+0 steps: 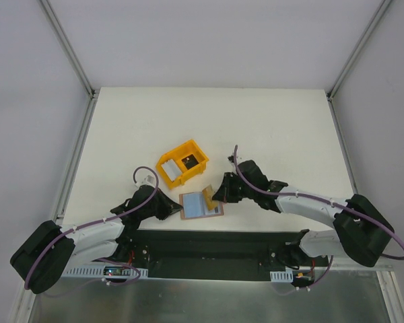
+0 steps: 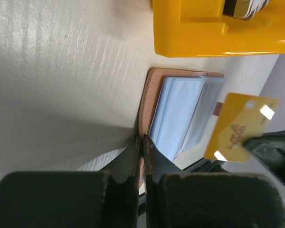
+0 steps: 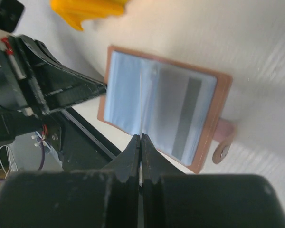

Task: Put the credit cards into the card holder
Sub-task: Insert the credit card into the card holder.

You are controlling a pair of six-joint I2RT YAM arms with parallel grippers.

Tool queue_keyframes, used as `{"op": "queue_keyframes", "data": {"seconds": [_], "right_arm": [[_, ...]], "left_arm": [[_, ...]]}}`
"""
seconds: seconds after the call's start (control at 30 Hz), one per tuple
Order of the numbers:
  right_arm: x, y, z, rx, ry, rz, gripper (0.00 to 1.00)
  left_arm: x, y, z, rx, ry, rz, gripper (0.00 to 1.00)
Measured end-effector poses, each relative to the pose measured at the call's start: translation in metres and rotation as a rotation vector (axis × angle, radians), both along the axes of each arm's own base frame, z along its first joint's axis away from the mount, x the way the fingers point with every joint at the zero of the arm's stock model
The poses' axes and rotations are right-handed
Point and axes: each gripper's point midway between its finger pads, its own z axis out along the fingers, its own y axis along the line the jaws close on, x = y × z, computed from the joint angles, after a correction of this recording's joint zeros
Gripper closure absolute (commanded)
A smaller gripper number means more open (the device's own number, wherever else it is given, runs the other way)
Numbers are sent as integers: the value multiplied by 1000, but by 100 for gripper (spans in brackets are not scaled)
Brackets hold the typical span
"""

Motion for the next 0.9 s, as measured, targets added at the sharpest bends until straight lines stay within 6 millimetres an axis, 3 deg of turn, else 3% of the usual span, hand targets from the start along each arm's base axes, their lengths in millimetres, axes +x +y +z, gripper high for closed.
{"op": "queue_keyframes", "data": {"seconds": [0.13,0.43,0.77,0.9], "right_arm": [[-15,-4,-24,9,41,-24,100],[-9,6,-55,65,80,-79,100],[-1,15,-55,135,78,-96,100],[-2,12,-43,138,53,-88,100]], "left_arm": [[0,0,0,-1,2,0,100],[0,0,0,-6,7,5,100],[0,0,0,-9,11,13,100],[0,0,1,-10,11,15,100]]}}
